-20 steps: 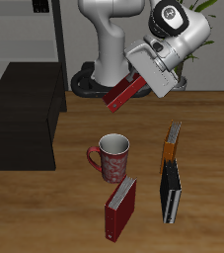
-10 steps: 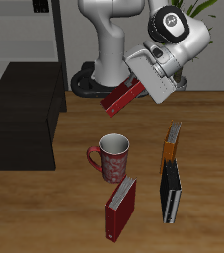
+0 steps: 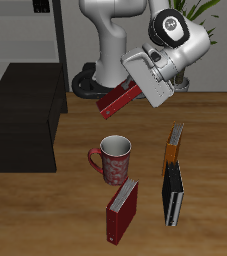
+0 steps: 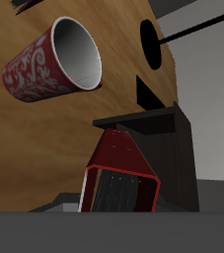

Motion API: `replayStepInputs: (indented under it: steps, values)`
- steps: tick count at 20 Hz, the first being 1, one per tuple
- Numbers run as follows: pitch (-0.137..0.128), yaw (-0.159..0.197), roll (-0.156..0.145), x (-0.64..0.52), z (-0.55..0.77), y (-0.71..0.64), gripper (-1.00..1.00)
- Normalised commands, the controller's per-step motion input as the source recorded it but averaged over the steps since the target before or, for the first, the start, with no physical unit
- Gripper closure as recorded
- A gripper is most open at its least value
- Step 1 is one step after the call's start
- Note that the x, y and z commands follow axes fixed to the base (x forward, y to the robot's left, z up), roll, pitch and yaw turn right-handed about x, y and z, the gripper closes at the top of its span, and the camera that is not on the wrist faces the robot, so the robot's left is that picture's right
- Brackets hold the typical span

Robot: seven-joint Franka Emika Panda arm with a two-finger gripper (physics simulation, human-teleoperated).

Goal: Place the left red book in the top region of the shelf

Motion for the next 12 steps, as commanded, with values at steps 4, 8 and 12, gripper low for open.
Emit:
replayStepInputs:
  steps: [4,8,12]
  values:
    - [0.013,-0.019,-0.039,0.01,-0.04,-0.20,1.00]
    - [0.022,-0.007,-0.050,0.07,-0.07,-0.17,1.00]
    - [0.008,-0.008,-0.066,0.13,-0.01,-0.03,1.00]
